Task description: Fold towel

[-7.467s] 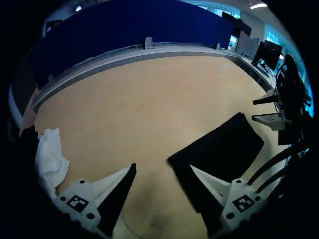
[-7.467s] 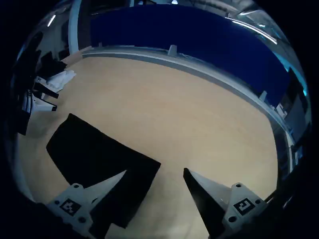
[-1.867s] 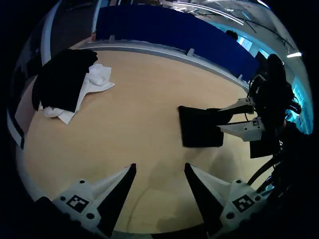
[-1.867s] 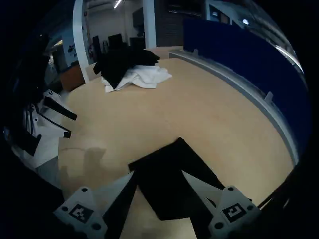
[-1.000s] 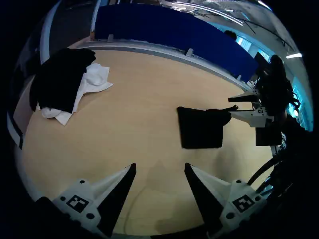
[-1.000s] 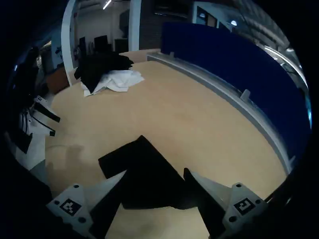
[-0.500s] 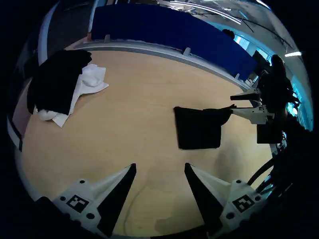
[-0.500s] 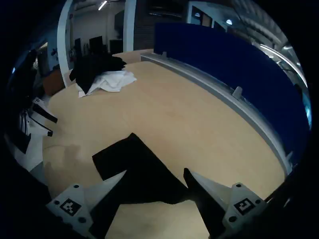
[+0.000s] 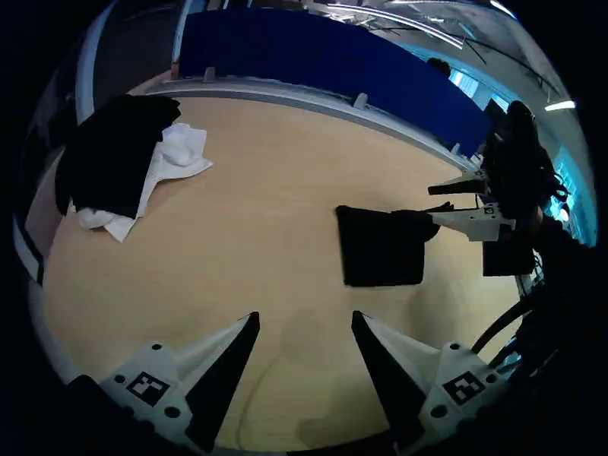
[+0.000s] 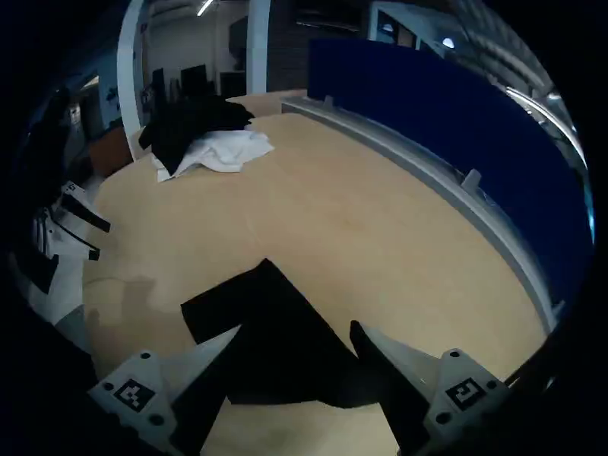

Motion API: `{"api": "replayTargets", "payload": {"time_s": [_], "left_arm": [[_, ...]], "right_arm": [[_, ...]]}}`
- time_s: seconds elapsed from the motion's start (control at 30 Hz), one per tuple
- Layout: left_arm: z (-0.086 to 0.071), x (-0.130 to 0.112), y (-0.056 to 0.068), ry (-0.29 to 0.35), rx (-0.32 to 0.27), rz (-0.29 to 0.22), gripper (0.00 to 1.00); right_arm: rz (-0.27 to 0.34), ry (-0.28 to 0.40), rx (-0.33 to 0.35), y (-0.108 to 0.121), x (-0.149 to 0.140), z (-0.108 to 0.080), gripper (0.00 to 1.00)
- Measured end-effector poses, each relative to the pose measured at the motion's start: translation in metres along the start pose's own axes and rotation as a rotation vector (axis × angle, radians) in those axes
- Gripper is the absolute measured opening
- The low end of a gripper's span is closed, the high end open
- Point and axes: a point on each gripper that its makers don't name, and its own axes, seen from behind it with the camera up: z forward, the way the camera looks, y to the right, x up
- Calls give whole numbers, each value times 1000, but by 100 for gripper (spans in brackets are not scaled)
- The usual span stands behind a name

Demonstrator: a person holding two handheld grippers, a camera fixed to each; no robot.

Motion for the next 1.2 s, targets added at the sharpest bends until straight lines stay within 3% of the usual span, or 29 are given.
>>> {"api": "replayTargets", "payload": {"time_s": [0.17,0.37,0.6,0.77,1.0,1.2], "left_arm": [[-3,0,-4,8,10,-13,90],[-5,-1,-11,14,23,-31,90],[-3,-4,-16,13,30,-54,90],[0,-4,-19,11,33,-59,90],[4,-4,-24,8,35,-63,89],[6,-4,-26,5,34,-61,90]], "right_arm": [[-35,-30,29,-8,-1,22,100],[-70,-69,54,-11,-6,41,90],[-79,-98,68,-7,-9,54,66],[-88,-124,84,-6,-12,59,54],[-109,-148,88,-4,-14,63,24],[-106,-153,93,-5,-13,63,17]]}}
